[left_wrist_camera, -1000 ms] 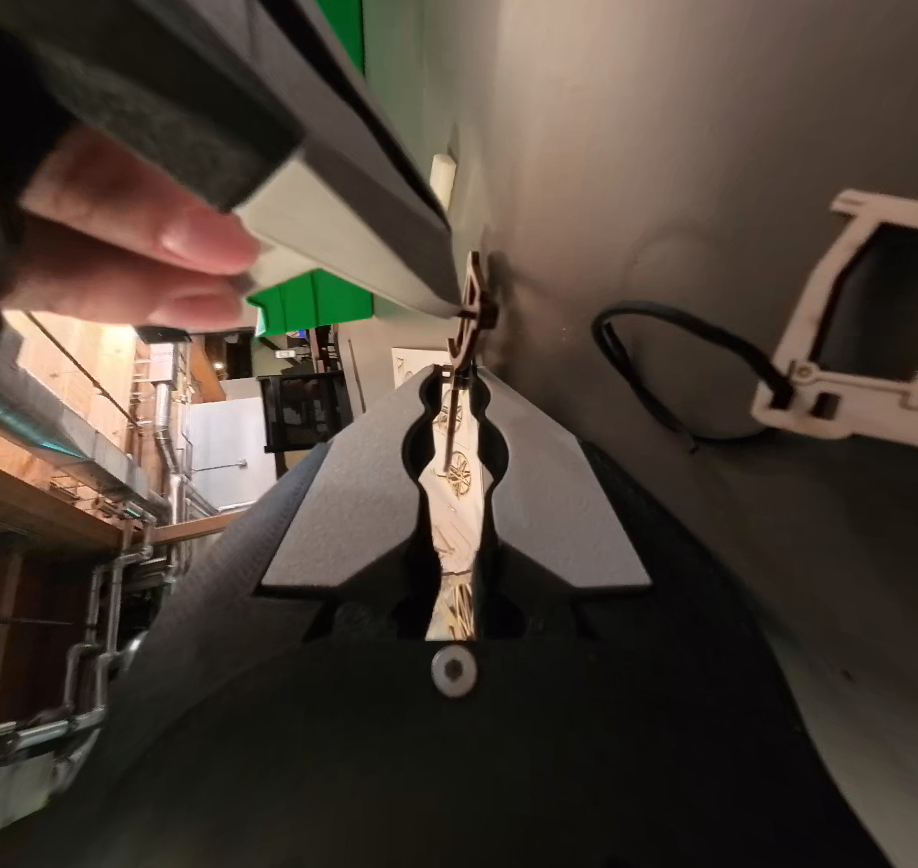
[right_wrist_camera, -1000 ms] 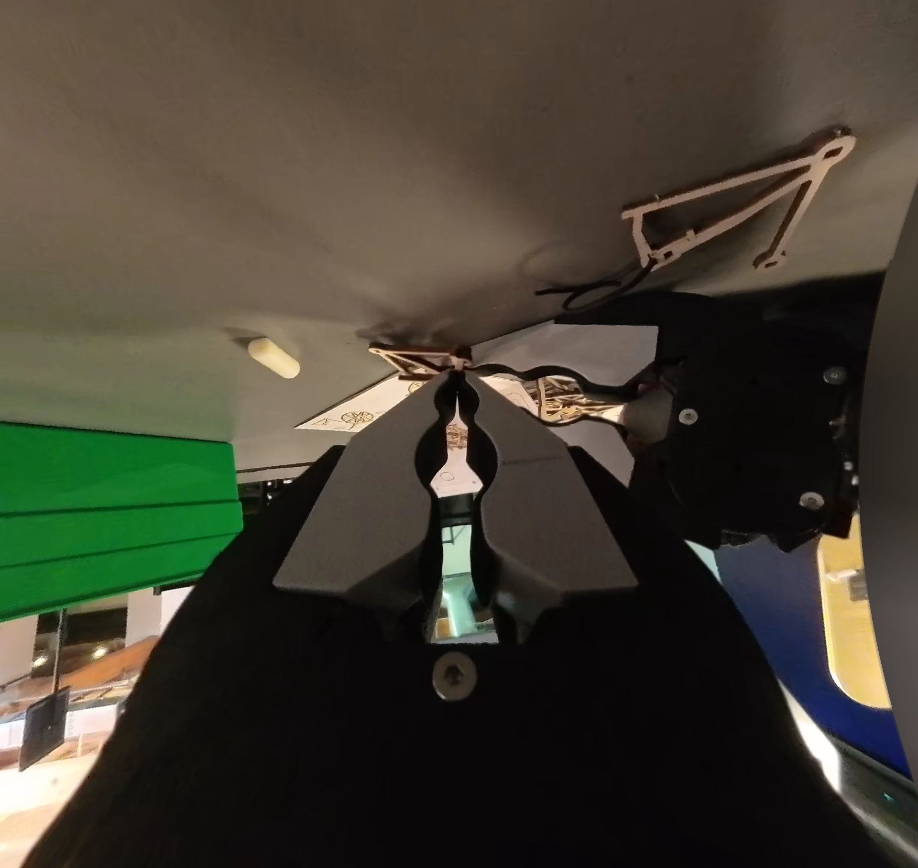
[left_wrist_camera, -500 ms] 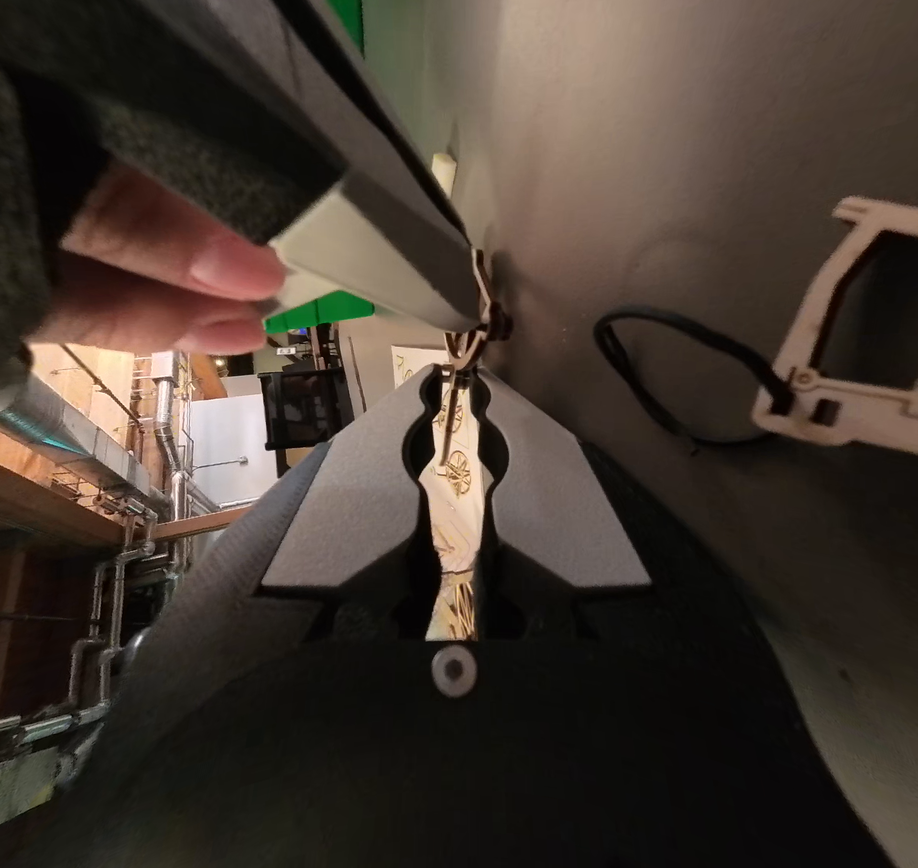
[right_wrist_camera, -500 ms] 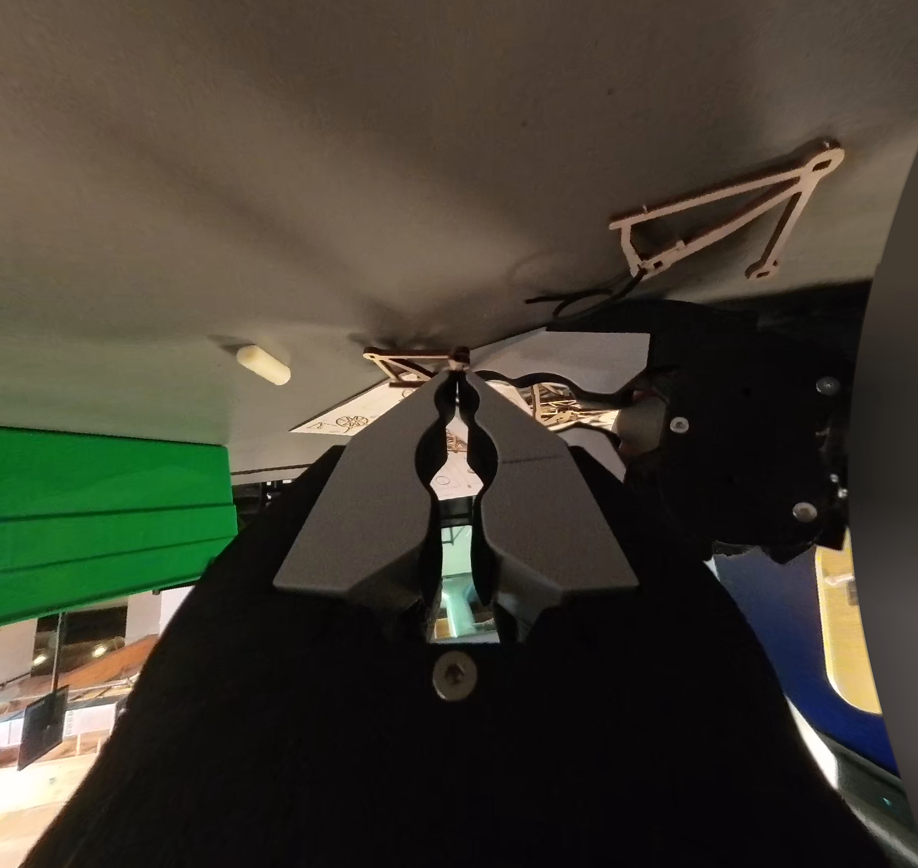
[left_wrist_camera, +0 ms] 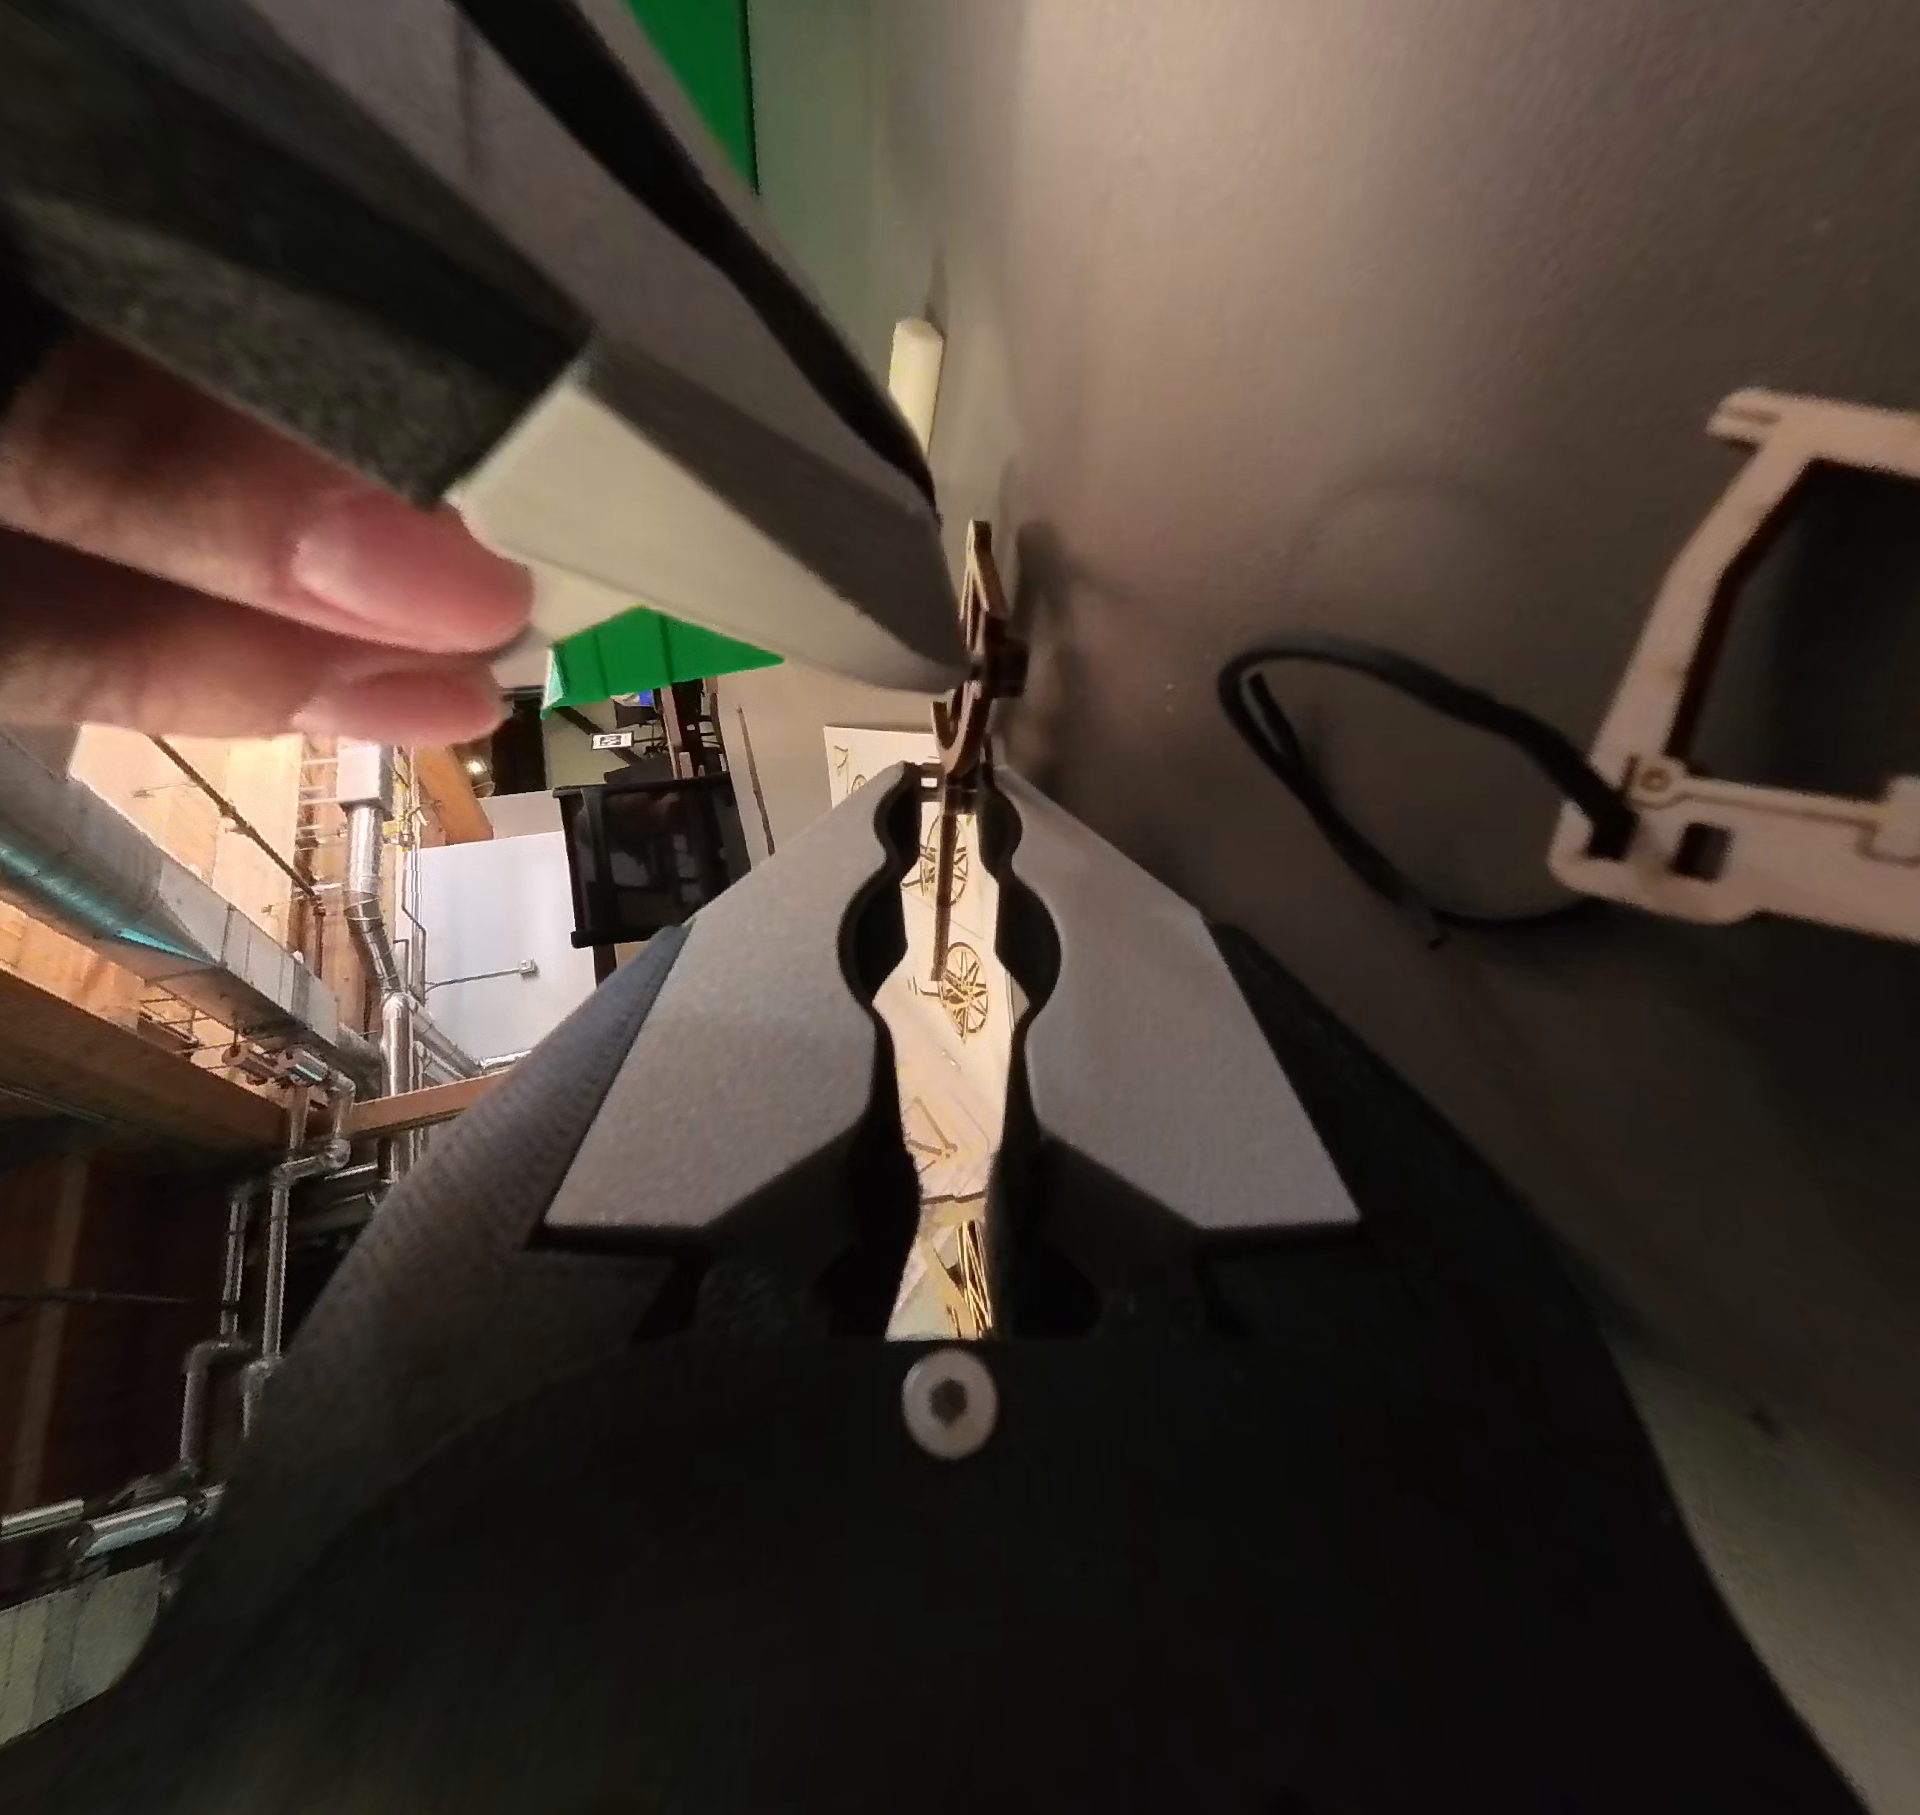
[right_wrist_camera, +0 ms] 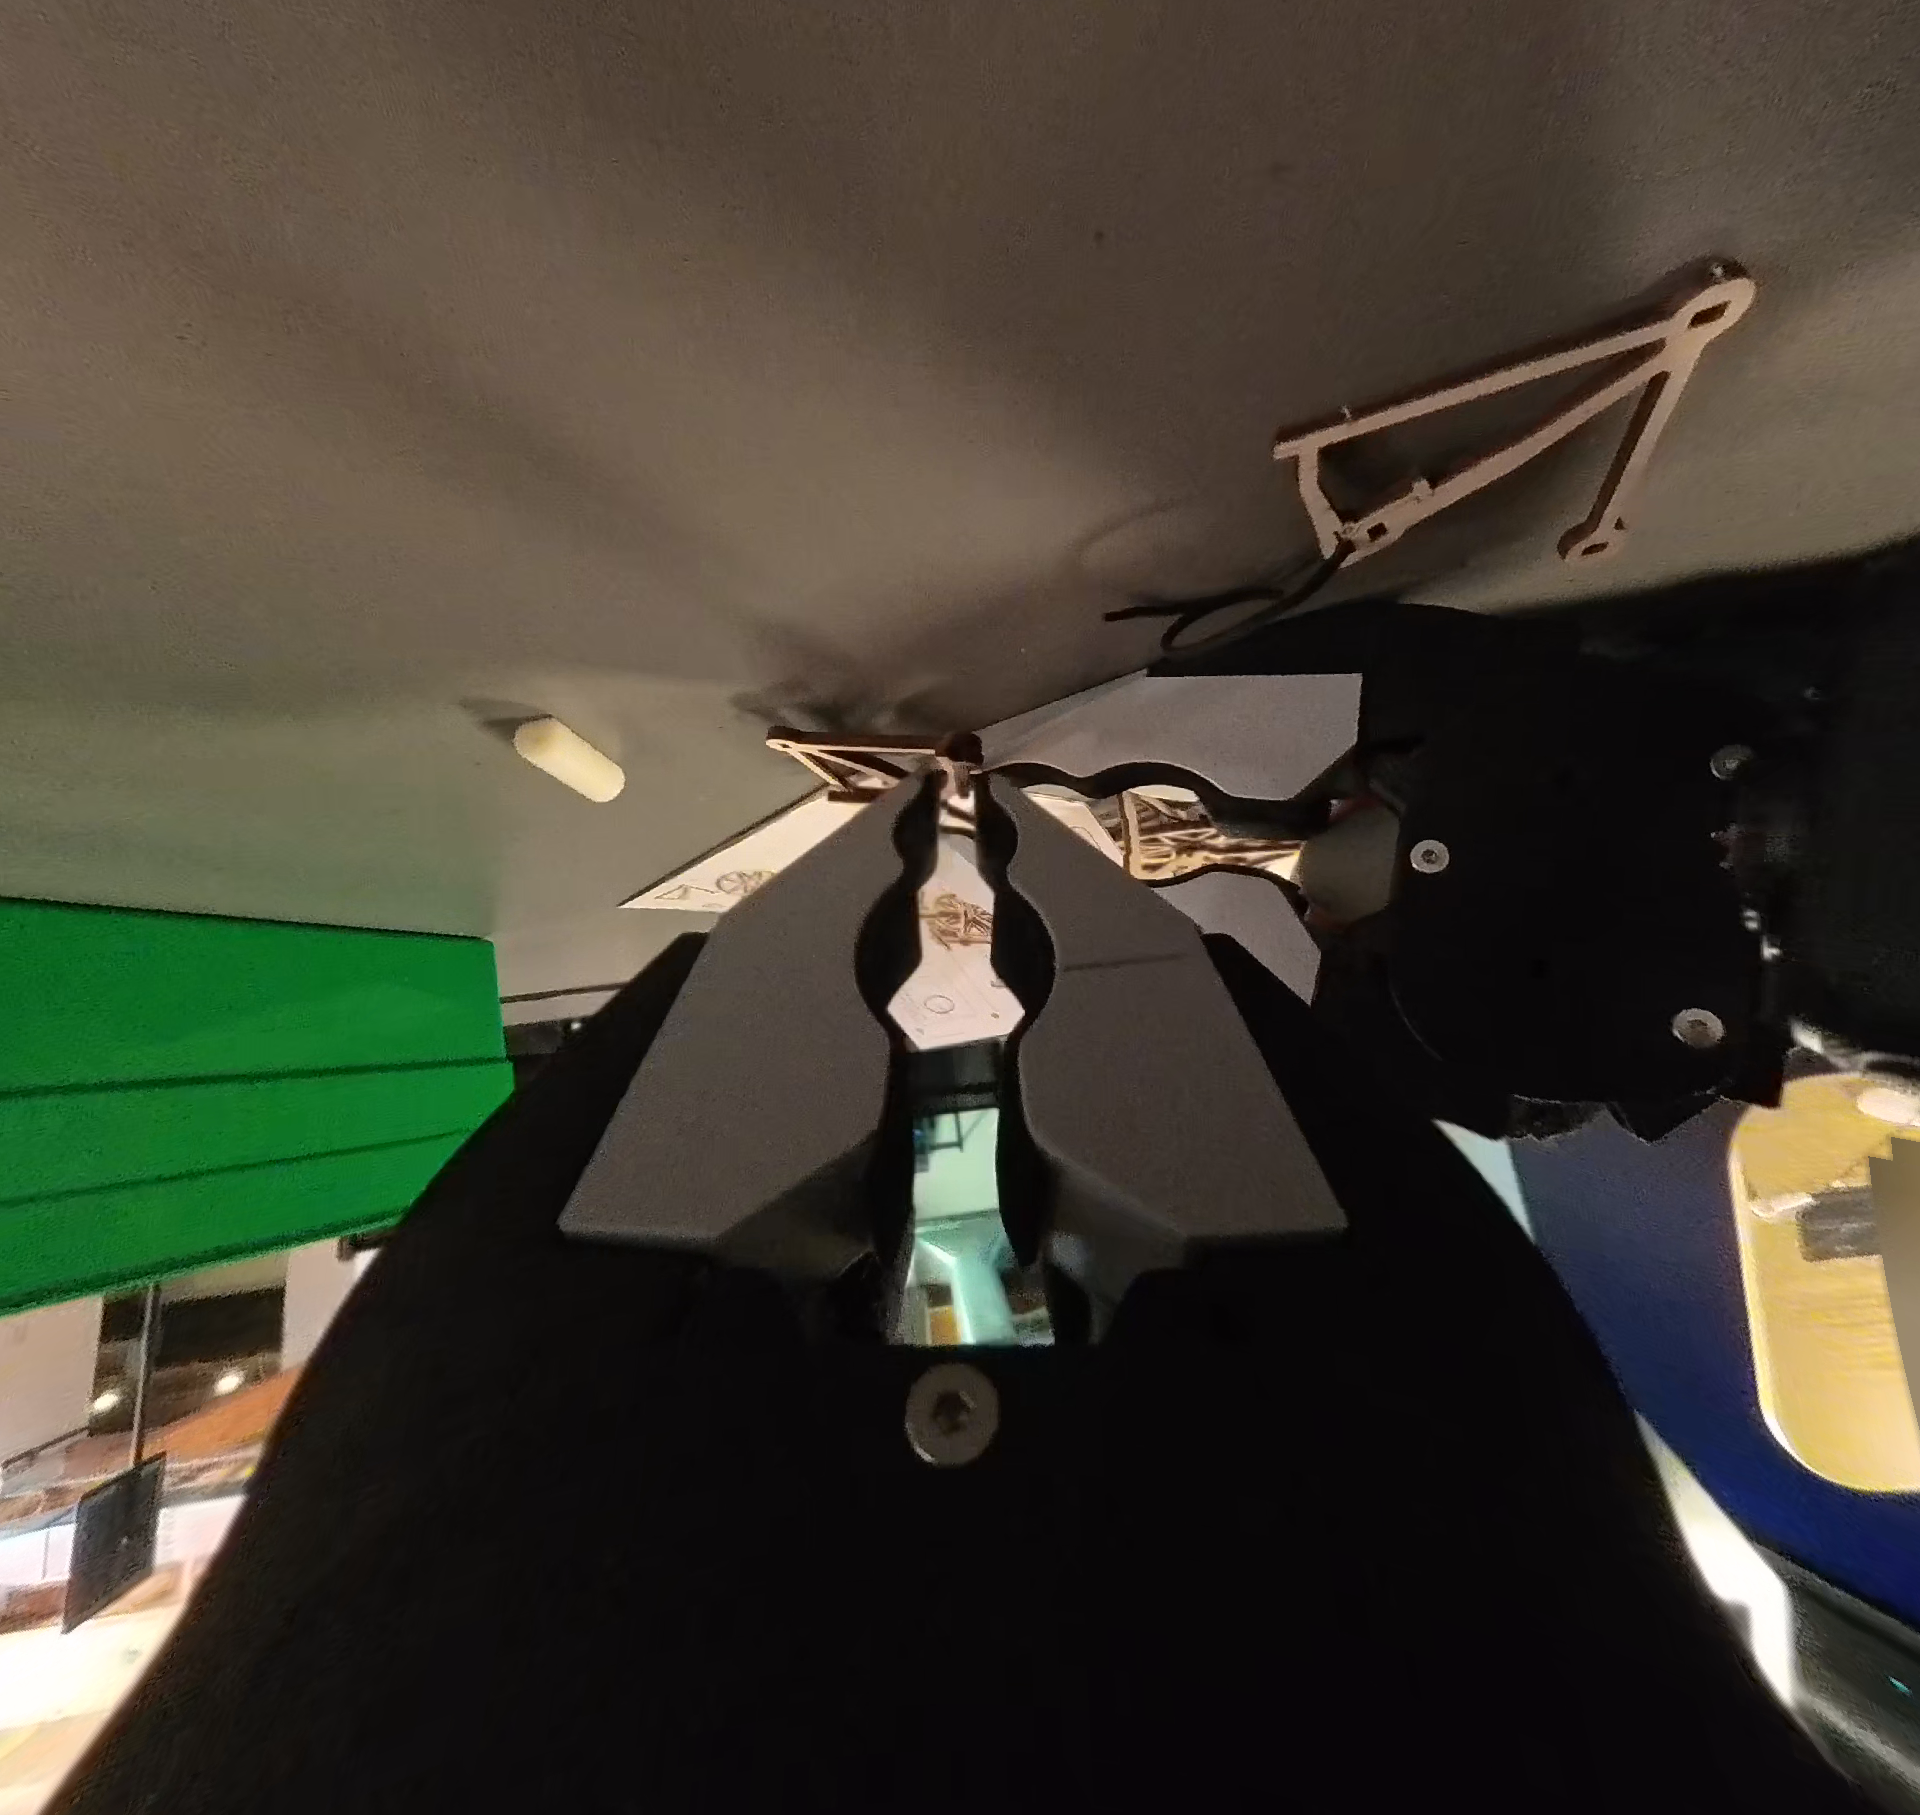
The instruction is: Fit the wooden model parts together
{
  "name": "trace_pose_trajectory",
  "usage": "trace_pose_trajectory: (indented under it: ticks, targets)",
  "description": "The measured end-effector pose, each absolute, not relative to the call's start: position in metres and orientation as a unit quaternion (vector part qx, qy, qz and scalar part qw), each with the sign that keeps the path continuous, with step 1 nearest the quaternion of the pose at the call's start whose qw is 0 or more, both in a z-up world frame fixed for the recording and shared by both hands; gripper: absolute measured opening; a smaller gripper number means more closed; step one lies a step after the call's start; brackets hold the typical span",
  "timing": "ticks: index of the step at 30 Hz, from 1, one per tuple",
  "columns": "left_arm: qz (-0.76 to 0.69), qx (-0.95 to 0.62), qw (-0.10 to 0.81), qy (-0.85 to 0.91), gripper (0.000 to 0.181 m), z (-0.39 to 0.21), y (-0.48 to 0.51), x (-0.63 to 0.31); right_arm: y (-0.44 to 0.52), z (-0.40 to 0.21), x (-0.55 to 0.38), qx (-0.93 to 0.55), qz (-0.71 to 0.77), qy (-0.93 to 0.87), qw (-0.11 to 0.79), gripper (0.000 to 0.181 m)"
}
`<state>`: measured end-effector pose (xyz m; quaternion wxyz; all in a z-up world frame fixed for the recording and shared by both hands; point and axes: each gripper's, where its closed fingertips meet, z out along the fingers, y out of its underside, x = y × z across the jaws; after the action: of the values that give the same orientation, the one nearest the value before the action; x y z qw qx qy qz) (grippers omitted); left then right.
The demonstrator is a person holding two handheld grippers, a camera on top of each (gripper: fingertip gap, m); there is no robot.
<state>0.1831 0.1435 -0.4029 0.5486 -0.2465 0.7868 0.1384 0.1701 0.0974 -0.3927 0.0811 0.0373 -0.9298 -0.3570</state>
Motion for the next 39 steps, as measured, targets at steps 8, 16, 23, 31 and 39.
trace_pose_trajectory:
  ticks: [8, 16, 23, 31, 39]
  targets:
    - [0.136, -0.259, 0.547, 0.784, 0.009, -0.403, 0.146, 0.182, 0.099, -0.385, 0.182, -0.077, -0.362, -0.923, 0.107, 0.033]
    - [0.049, -0.343, 0.533, 0.772, 0.009, -0.401, 0.153, 0.182, 0.105, -0.366, 0.17, -0.59, -0.101, -0.709, 0.372, 0.062]
    - [-0.029, -0.381, 0.513, 0.768, 0.009, -0.403, 0.146, 0.183, 0.101, -0.363, 0.156, -0.611, -0.043, -0.646, 0.455, 0.035]
    - [-0.055, -0.395, 0.507, 0.765, 0.009, -0.404, 0.145, 0.183, 0.108, -0.373, 0.16, -0.595, -0.081, -0.655, 0.459, 0.023]
    - [-0.057, -0.397, 0.505, 0.764, 0.01, -0.404, 0.145, 0.183, 0.115, -0.378, 0.159, -0.566, -0.125, -0.672, 0.461, 0.011]
